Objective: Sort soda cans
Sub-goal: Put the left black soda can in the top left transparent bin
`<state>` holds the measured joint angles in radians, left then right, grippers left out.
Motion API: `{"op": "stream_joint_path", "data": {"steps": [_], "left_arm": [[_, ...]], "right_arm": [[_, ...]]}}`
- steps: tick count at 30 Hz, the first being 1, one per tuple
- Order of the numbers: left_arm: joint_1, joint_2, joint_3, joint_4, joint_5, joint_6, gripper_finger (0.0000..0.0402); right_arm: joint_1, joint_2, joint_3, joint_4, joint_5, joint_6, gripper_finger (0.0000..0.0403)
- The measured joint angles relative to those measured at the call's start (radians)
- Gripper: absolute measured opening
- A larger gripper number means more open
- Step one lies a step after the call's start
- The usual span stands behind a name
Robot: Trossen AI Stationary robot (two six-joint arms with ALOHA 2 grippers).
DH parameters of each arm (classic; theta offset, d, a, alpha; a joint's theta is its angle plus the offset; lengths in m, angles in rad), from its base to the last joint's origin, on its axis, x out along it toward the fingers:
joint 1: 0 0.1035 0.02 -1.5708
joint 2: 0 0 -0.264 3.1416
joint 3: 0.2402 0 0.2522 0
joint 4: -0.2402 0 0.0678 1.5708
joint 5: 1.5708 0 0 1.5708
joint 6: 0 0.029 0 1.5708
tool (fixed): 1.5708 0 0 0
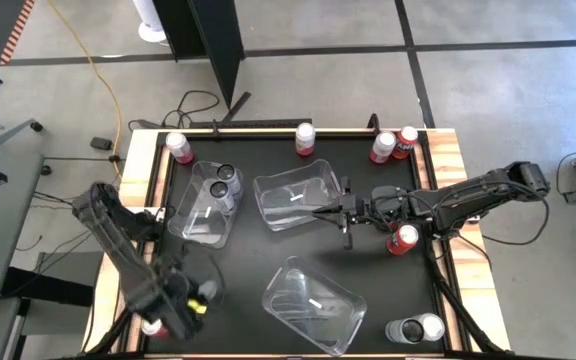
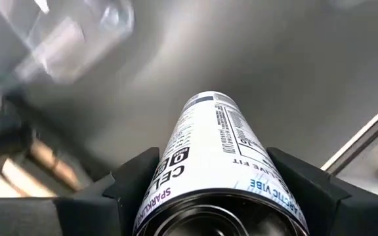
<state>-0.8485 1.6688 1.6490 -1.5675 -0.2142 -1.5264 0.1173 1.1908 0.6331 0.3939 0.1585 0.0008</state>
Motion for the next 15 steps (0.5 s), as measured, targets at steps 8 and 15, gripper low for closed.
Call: {"op": "stream_joint_path", "data": {"steps": [8, 15], "left_arm": [[0.203, -0.159, 0.004, -0.005, -0.145, 0.125, 0.0248], [0.424, -0.283, 0.004, -0.006, -0.099, 0.262, 0.0248]], "right_arm": [[0.001, 0.0, 0.0, -0.006, 0.0, -0.002, 0.0051], [0.018, 0.0, 0.0, -0.052, 0.0, -0.009, 0.0051]]}}
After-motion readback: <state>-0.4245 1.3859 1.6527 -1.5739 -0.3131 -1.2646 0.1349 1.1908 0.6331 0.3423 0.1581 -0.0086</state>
